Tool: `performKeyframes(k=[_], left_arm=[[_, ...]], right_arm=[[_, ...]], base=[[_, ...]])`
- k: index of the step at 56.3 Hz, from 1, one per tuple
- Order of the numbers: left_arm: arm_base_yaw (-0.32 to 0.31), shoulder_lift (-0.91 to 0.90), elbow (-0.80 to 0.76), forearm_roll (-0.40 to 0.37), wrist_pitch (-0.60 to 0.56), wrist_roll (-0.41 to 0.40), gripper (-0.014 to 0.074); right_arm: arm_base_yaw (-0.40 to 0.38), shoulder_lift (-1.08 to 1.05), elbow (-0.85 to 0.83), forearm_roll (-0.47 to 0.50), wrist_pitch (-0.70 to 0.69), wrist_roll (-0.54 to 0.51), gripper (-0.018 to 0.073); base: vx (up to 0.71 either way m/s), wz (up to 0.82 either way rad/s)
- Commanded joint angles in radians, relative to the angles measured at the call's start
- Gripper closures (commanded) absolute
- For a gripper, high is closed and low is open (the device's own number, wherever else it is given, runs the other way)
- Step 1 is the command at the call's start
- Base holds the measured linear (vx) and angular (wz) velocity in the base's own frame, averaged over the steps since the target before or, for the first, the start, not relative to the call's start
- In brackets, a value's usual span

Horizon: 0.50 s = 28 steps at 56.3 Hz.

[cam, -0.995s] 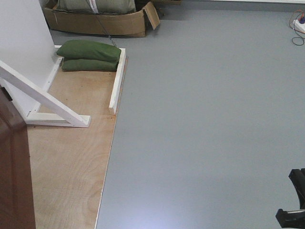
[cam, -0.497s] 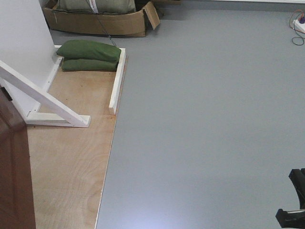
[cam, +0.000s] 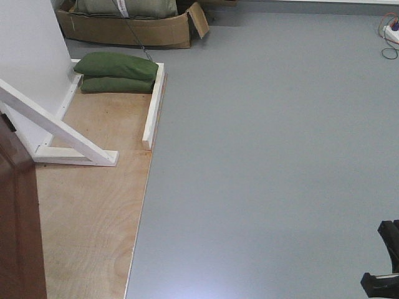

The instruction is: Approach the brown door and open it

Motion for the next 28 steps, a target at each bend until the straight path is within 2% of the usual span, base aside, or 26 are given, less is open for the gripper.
performKeyframes(k=[1,5,9,13,17,21,24,28], left_arm=[[-0.002,0.062,-0.093,-0.257,-0.111,0.21,0.06],[-0.002,0.096,-0.135,-0.463,-0.206,0.336,0.06],[-0.002,0.118,-0.172,-0.685,-0.322,0.399,0.06],[-0.002,0.133,-0.208,-0.858,-0.437,0.408,0.06],[-0.002,0.149,-0.242,-1.0,-0.567,0.408,0.06],[-0.002,0.168,-0.27,-1.093,-0.697,0.42,0.06],[-0.003,0.17,-0.287,-1.131,-0.693,0.459,0.06],[-0.003,0.18,-0.298,-1.142,-0.693,0.506,0.06]], right_arm=[[-0.002,-0.006,0.003,-0.007,-0.077,-0.009,0.0559],[-0.002,-0.006,0.003,-0.007,-0.077,-0.009,0.0559],[-0.002,-0.006,0.003,-0.007,-0.077,-0.009,0.0559],[-0.002,-0.006,0.003,-0.007,-0.077,-0.009,0.0559],[-0.002,-0.006,0.003,-0.007,-0.077,-0.009,0.0559],[-0.002,-0.006,0.003,-0.007,-0.077,-0.009,0.0559],[-0.002,-0.006,0.003,-0.007,-0.077,-0.009,0.0559],[-0.002,-0.006,0.003,-0.007,-0.077,-0.009,0.0559]], base=[[0.0,0.0],[0.0,0.0],[0.0,0.0],[0.0,0.0],[0.0,0.0],[0.0,0.0],[0.0,0.0],[0.0,0.0]])
